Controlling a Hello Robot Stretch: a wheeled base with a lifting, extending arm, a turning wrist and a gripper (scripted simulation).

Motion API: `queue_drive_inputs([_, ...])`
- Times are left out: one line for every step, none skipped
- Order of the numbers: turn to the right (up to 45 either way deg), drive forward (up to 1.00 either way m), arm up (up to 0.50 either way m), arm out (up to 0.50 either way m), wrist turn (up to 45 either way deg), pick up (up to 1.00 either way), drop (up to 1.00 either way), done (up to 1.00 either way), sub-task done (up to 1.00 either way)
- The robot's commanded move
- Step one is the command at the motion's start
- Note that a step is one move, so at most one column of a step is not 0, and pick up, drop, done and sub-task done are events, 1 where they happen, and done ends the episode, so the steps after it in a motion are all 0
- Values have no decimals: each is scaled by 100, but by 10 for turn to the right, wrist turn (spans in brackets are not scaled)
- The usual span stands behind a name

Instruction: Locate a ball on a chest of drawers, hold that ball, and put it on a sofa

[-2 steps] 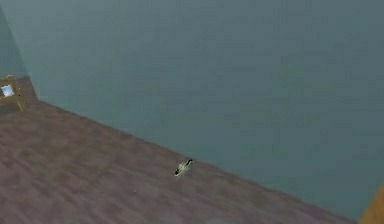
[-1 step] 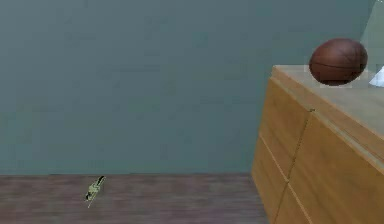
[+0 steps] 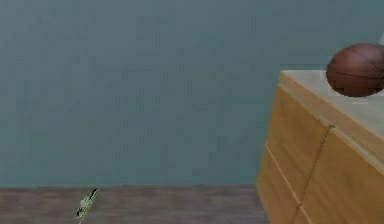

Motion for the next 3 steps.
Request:
queue_drive_inputs([-450,0,0,0,0,0,0,0,0])
queue_drive_inputs([-60,0,0,0,0,0,0,0,0])
queue_drive_inputs([450,0,0,0,0,0,0,0,0])
